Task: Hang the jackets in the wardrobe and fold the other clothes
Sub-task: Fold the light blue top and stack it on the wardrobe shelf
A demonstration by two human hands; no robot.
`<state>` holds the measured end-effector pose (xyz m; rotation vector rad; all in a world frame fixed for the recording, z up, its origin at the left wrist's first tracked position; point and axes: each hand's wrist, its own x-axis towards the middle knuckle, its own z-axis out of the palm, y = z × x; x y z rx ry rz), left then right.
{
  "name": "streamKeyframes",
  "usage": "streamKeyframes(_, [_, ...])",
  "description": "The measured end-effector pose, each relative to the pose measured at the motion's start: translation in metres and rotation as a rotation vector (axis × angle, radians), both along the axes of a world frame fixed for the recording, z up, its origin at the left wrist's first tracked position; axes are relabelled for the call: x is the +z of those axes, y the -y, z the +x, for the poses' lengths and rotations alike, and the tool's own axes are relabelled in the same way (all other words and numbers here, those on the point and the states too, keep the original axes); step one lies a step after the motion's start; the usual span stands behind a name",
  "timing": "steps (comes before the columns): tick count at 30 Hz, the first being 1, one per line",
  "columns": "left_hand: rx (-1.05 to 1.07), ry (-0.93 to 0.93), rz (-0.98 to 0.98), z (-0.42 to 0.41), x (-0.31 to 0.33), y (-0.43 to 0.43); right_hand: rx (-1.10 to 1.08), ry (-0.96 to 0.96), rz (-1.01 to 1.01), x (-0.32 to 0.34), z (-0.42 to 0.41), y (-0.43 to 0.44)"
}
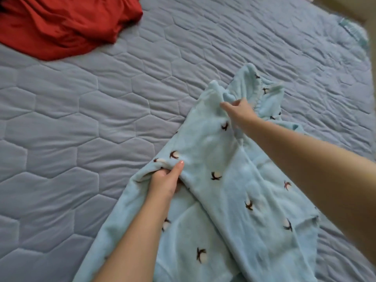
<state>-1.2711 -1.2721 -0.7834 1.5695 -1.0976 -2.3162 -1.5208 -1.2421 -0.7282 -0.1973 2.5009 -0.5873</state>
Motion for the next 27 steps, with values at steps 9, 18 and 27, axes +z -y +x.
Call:
streamKeyframes(9, [0.451, -0.032, 0.047, -0.015, -0.016, 0.019, 0.13, 0.088, -0.22, -0.023, -0.017, 0.068])
streamKeyframes(18, [0.229, -0.061, 0.149, -0.006, 0.0, 0.028, 0.262, -0.251, -0.108, -0.035, 0.027, 0.035])
streamKeyframes(27, [-0.832, 0.267, -0.604, 0.141, 0.064, -0.019, 0.436, -0.168, 0.384, 0.009, 0.229, -0.198])
